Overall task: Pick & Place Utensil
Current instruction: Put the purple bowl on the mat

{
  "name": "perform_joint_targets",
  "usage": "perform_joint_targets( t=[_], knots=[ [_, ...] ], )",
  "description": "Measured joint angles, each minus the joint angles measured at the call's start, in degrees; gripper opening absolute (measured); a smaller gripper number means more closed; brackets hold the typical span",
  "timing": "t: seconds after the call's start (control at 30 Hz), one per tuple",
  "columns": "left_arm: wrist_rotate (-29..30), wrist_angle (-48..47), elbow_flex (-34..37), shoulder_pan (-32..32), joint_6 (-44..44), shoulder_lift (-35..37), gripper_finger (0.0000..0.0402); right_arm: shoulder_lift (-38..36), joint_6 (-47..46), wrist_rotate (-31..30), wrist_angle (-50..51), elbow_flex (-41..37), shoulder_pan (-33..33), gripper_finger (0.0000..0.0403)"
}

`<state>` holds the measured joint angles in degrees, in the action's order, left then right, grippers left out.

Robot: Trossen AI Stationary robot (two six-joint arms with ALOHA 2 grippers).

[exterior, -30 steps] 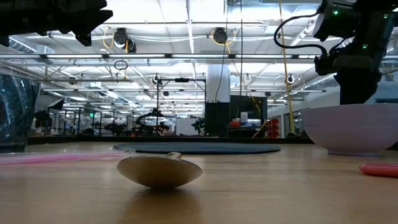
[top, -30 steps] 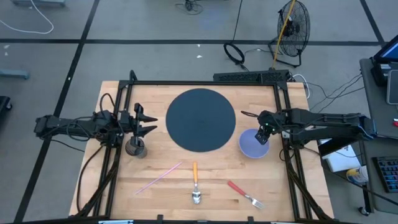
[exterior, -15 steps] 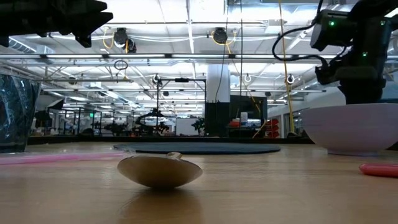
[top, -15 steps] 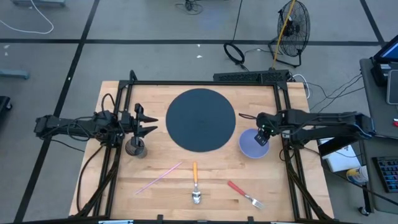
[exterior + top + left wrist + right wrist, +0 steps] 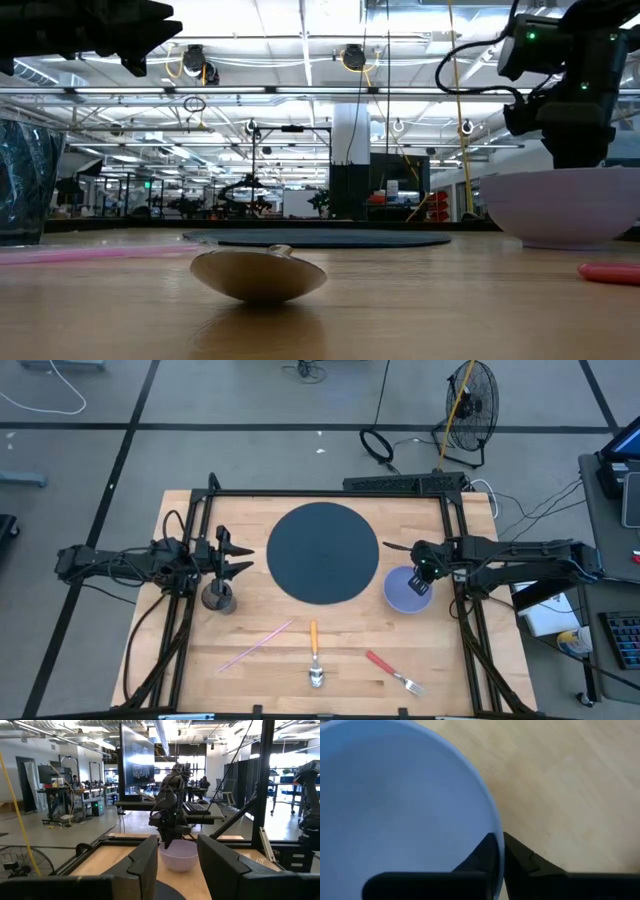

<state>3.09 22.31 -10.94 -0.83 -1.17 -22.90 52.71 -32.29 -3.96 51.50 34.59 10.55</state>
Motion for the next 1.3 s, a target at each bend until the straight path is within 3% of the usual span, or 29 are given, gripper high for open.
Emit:
perform_joint_targets(
  t=[0.4, 0.67, 0.83, 0.93, 1.07, 1.3],
  knots=[
    [0.0, 0.2, 0.0, 0.0, 0.1, 0.0, 0.0145, 0.1, 2.3, -0.2, -0.5, 1.3, 0.0, 0.0005],
    [0.3, 0.2, 0.0, 0.0, 0.1, 0.0, 0.0145, 0.2, 7.2, -2.4, -1.0, 9.1, 1.2, 0.0003],
    [4.4, 0.3, 0.0, 0.0, 0.2, -0.1, 0.0145, 2.3, 12.5, -3.6, -6.8, 13.4, 4.7, 0.0002],
    [7.4, 0.3, 0.0, 0.0, 0.9, -1.0, 0.0145, 5.7, 16.1, -3.2, -12.5, 14.7, 7.6, 0.0002],
    [10.3, 0.3, 0.0, 0.0, 2.0, -2.8, 0.0145, 13.2, 20.0, 3.2, -19.5, 16.5, 12.1, 0.0002],
    [10.5, 2.3, 0.0, 0.1, 2.7, -5.9, 0.0145, 30.4, 24.3, 8.4, -25.0, 26.1, 16.5, 0.0002]
  ],
)
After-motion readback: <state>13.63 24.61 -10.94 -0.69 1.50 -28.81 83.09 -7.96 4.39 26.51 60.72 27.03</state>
